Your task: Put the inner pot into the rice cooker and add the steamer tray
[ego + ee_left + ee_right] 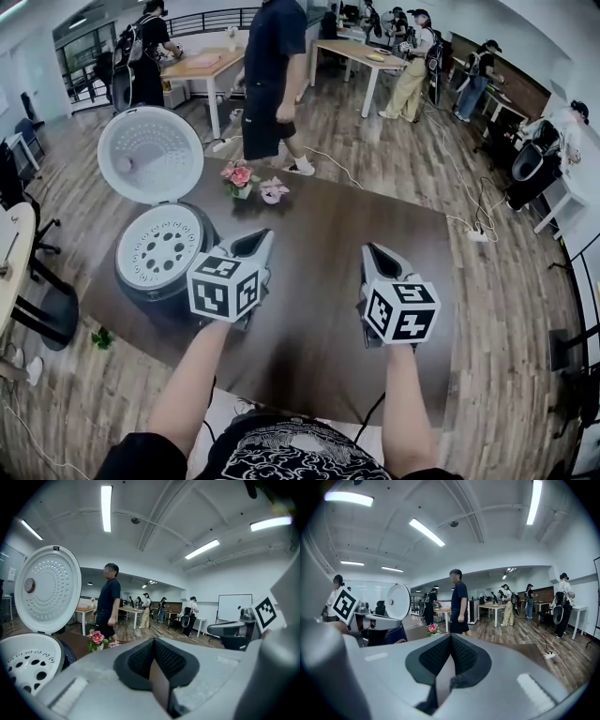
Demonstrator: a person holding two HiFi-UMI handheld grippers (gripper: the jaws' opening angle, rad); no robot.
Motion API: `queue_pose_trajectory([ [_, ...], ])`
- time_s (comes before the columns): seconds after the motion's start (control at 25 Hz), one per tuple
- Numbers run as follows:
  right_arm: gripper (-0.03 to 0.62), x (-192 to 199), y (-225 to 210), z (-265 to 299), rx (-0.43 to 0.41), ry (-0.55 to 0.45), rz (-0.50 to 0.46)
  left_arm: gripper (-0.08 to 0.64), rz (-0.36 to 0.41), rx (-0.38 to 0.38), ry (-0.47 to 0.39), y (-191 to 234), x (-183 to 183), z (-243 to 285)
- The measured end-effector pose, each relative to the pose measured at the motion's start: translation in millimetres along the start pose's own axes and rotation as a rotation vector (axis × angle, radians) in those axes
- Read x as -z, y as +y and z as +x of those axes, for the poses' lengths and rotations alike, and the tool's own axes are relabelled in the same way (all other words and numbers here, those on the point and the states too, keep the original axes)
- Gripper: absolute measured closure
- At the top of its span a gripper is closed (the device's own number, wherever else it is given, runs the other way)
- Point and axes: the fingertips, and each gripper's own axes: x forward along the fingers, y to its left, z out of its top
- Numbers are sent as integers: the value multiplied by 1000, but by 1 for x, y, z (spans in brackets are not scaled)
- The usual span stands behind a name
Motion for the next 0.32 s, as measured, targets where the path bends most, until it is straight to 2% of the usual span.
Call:
queue_pose_trajectory([
  [0.32, 594, 0, -7, -4, 3, 0, 10, 557, 0, 2, 8, -6, -1, 3],
])
